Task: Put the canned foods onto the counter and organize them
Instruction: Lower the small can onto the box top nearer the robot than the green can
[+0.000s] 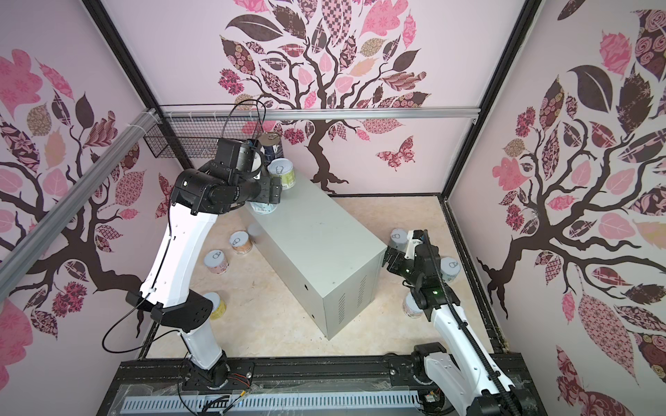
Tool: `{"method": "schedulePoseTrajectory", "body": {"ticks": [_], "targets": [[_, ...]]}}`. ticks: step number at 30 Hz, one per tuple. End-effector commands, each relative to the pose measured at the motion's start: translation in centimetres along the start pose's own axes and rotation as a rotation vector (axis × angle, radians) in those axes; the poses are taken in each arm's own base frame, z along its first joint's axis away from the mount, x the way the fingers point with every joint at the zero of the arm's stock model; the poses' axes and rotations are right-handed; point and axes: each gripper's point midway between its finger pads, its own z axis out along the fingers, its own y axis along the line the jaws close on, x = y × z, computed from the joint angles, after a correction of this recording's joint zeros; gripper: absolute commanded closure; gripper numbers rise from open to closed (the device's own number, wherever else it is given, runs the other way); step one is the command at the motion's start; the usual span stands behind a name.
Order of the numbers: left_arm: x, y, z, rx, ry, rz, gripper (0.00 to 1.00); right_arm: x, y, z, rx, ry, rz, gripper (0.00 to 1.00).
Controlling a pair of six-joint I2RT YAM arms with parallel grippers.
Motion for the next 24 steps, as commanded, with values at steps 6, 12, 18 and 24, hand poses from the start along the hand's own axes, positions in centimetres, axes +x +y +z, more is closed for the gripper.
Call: {"method": "schedulePoseTrajectory", "body": {"ticks": [6, 12, 18, 24], "targets": [[-3.1, 0.5, -5.7, 0.064, -0.175, -0.064, 0.02, -1.6, 0.8, -1.2, 0.001, -0.045, -0.025, 0.0], [-3.1, 1.0, -8.8, 0.101, -0.247, -0.093, 0.05, -2.1, 0.9, -1.6, 0.018, -0.056, -0.001, 0.0], [-1.3, 1.2, -11.2, 0.162, -0.292, -0.126, 0.25, -3.6, 1.9, -2.6, 0.009, -0.095, 0.013, 0.0], [2.3, 1.0, -10.5, 0.193, -0.251, -0.129, 0.46, -5.1, 2.4, -3.9, 0.032, -0.135, 0.009, 0.0]]}}
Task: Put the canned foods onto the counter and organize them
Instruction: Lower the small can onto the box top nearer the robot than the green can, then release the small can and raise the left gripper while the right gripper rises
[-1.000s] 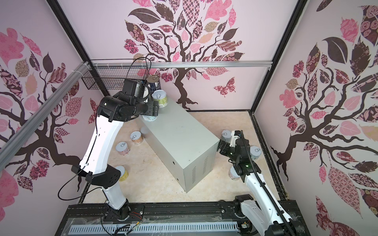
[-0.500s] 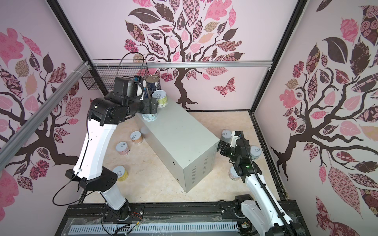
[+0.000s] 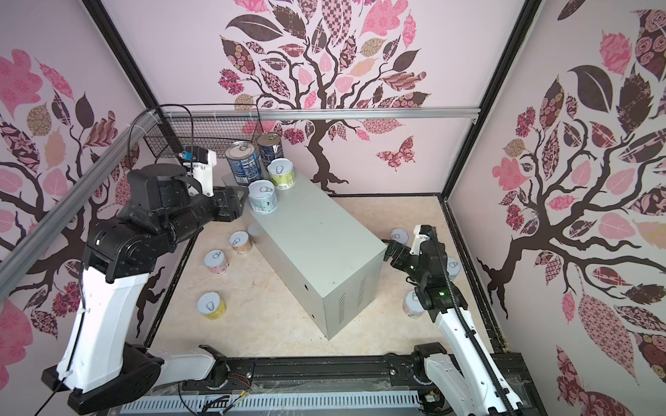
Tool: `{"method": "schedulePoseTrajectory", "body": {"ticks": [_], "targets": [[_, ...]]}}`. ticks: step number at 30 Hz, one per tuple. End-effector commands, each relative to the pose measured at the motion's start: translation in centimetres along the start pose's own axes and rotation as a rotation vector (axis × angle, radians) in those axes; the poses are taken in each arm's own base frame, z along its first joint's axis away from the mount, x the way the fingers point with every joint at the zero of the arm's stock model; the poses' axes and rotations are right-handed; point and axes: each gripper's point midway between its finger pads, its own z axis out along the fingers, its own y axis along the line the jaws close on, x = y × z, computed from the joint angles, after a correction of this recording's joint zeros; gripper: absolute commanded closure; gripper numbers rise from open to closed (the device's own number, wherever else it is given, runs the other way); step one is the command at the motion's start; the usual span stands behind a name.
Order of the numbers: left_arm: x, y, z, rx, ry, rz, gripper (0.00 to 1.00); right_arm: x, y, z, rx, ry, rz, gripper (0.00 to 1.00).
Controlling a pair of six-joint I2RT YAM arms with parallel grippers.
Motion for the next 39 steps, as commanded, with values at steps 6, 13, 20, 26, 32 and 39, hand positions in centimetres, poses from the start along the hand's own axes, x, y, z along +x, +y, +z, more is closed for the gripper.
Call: {"method": "schedulePoseTrajectory", "body": {"ticks": [6, 13, 20, 26, 32, 39], "targets": [[4.8, -0.9, 2.0, 0.081, 0.064, -0.039, 0.53, -4.4, 1.6, -2.9, 0.044, -0.114, -0.021, 0.0], [6.9, -1.7, 3.7, 0.124, 0.107, -0.087, 0.57, -7.3, 2.9, -4.7, 0.066, -0.184, -0.061, 0.0], [6.9, -2.5, 5.2, 0.151, 0.113, -0.141, 0.58, -9.6, 4.5, -5.4, 0.048, -0.226, -0.081, 0.0], [7.1, -3.0, 6.8, 0.157, 0.132, -0.181, 0.58, -11.4, 6.1, -5.6, 0.026, -0.242, -0.1, 0.0], [7.3, -3.1, 8.0, 0.149, 0.14, -0.194, 0.59, -12.8, 7.6, -5.3, -0.007, -0.236, -0.107, 0.0], [7.3, -2.9, 9.7, 0.112, 0.158, -0.191, 0.59, -13.2, 8.3, -4.9, -0.028, -0.232, -0.11, 0.0]]}}
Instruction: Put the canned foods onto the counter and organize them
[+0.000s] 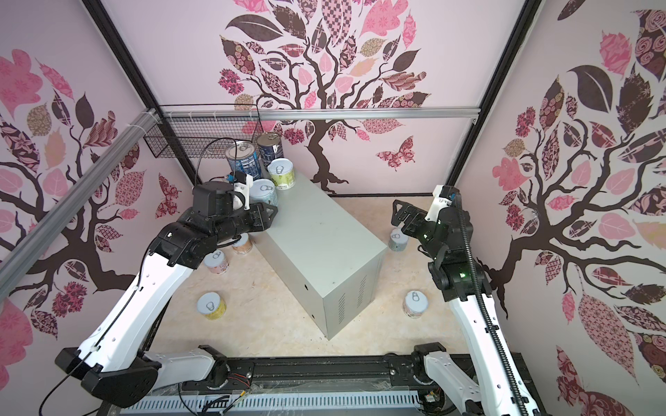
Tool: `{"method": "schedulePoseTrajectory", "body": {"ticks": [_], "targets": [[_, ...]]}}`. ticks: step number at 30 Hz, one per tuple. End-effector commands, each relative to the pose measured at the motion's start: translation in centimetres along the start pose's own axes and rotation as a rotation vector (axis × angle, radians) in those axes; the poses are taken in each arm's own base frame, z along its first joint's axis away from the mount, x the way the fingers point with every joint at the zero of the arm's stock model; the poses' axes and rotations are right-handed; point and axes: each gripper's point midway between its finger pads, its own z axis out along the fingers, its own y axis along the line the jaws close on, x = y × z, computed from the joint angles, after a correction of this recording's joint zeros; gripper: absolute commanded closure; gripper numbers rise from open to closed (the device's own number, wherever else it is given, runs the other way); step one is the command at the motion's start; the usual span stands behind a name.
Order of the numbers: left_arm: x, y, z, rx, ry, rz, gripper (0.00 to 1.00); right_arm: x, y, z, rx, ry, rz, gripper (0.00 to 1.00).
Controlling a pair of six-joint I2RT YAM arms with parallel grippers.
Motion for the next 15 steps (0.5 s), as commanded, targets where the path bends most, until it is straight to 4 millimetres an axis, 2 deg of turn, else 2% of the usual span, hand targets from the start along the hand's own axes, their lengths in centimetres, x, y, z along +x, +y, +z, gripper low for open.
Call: {"method": "schedulePoseTrajectory", "body": {"ticks": [1, 15], "targets": [[-0.6, 0.2, 0.9, -0.023, -0.012, 0.0, 0.59, -0.8, 0.8, -0.2, -0.026, -0.009, -0.014, 0.0], [-2.3, 3.0, 2.3, -0.078, -0.02, -0.055, 0.6, 0.4, 0.5, 0.2, -0.034, 0.004, -0.006, 0.0]]}}
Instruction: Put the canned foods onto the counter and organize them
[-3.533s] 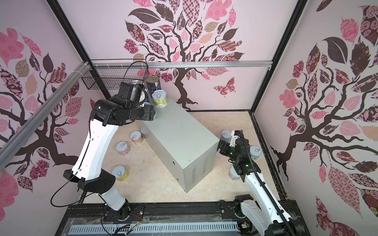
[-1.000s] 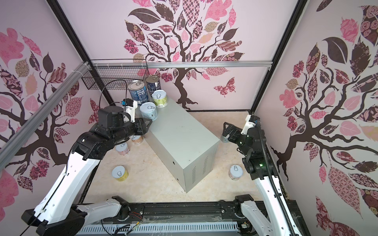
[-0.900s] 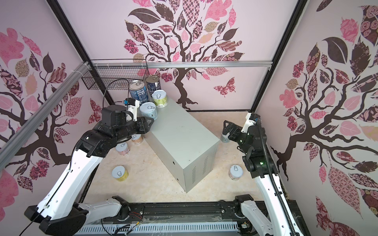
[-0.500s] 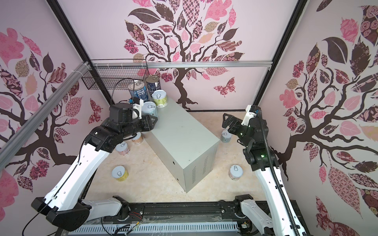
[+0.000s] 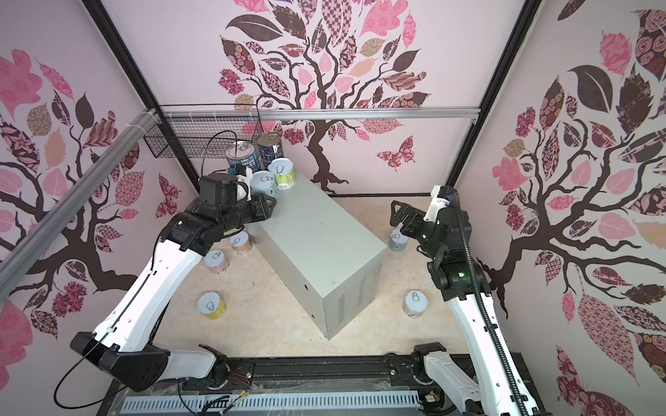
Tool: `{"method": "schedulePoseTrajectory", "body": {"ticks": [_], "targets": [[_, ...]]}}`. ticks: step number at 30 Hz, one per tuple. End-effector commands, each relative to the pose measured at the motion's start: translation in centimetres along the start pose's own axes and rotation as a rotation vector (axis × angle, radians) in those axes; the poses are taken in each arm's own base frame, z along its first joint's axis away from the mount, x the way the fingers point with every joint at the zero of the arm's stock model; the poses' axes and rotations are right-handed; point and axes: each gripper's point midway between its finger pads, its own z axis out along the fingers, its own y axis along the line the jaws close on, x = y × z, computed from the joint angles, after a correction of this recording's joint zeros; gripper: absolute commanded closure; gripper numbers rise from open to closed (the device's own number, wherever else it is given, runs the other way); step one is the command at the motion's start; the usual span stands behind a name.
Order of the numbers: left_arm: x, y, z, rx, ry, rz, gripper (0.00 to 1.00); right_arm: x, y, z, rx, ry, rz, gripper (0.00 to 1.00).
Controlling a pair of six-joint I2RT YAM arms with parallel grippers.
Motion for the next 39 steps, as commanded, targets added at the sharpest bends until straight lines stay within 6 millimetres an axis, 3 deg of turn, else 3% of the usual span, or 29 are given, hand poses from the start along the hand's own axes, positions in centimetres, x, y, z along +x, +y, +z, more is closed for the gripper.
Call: {"method": "schedulePoseTrajectory", "body": {"ticks": [1, 15, 22, 29, 39], "targets": [[0.0, 0.9, 0.5, -0.023, 0.02, -0.016, 0.6, -0.2, 0.5, 0.0, -0.024, -0.011, -0.006, 0.0], [-0.7, 1.7, 1.0, -0.039, 0.017, -0.025, 0.6, 0.0, 0.9, 0.4, -0.03, 0.002, -0.014, 0.0], [-1.0, 1.3, -0.1, -0.021, -0.001, -0.029, 0.57, 0.0, 1.4, 0.7, -0.036, 0.014, -0.023, 0.0], [-1.2, 0.7, -3.8, 0.016, -0.042, -0.026, 0.4, 0.7, 2.3, 1.4, -0.039, 0.036, -0.05, 0.0], [-0.6, 2.3, -10.0, -0.046, -0.097, 0.005, 0.09, 0.8, 1.7, 1.6, 0.006, 0.049, -0.059, 0.0]]}}
